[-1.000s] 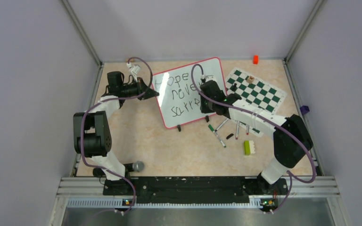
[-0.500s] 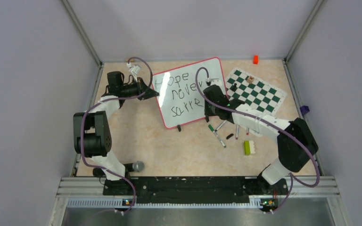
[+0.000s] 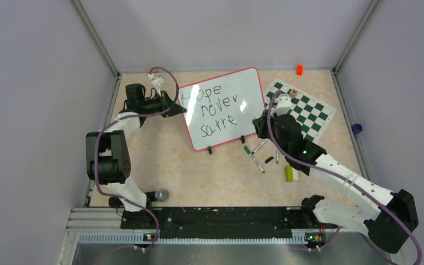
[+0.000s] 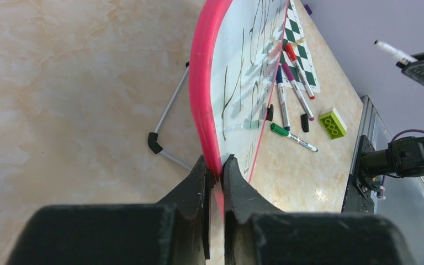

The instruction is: Write a sentence on the whiteboard

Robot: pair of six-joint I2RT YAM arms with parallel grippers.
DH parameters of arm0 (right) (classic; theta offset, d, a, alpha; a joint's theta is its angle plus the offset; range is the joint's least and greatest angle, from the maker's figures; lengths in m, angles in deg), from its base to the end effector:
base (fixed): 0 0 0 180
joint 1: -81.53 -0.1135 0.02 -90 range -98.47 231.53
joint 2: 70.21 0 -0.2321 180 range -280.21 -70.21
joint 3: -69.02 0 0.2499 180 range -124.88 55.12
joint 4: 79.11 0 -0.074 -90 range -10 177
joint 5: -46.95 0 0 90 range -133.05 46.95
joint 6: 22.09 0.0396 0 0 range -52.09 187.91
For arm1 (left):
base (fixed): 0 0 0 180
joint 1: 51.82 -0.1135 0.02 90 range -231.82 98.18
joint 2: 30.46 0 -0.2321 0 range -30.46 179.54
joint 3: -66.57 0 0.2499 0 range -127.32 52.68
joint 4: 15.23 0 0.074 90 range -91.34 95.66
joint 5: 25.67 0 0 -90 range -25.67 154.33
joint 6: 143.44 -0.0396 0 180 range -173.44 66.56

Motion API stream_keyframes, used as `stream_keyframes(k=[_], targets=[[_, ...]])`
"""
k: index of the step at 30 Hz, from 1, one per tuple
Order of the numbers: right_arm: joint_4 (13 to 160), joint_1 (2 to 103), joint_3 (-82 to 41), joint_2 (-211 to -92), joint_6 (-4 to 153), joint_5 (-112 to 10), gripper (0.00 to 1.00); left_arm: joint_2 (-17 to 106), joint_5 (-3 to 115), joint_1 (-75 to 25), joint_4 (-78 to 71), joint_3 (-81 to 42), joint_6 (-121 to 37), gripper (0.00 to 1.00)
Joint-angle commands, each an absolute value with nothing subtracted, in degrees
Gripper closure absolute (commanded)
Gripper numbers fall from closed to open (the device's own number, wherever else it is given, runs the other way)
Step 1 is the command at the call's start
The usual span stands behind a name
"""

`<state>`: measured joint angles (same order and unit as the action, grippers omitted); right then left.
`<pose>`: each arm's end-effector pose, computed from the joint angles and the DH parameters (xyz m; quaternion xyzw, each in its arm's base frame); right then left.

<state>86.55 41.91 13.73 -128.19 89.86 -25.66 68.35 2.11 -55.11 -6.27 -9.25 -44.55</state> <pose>0.2028 0.1525 0.2658 -0.0332 0.7991 0.1964 0.5672 0.3655 -0.0141 0.1963 0.1699 0.7710 -0.4715 0.3928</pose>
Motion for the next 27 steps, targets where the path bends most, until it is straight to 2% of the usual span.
stream_keyframes(k=[1, 8, 20, 27], targets=[[79.3, 42.6, 5.1, -131.4, 83.7, -22.5, 1.00, 70.0, 12.7, -53.5, -4.1, -8.4, -52.9, 1.00], [66.3, 42.6, -4.2, -139.3, 78.3, -30.6, 1.00, 70.0, 13.0, -53.5, -4.1, -8.5, -53.0, 1.00], [71.9, 42.6, -4.8, -144.2, 77.4, -33.4, 1.00, 69.9, 12.9, -53.3, -3.5, -8.6, -53.0, 1.00], [70.3, 42.6, -9.6, -151.1, 77.5, -33.5, 1.00, 69.9, 12.7, -53.3, -3.1, -8.7, -54.4, 1.00]])
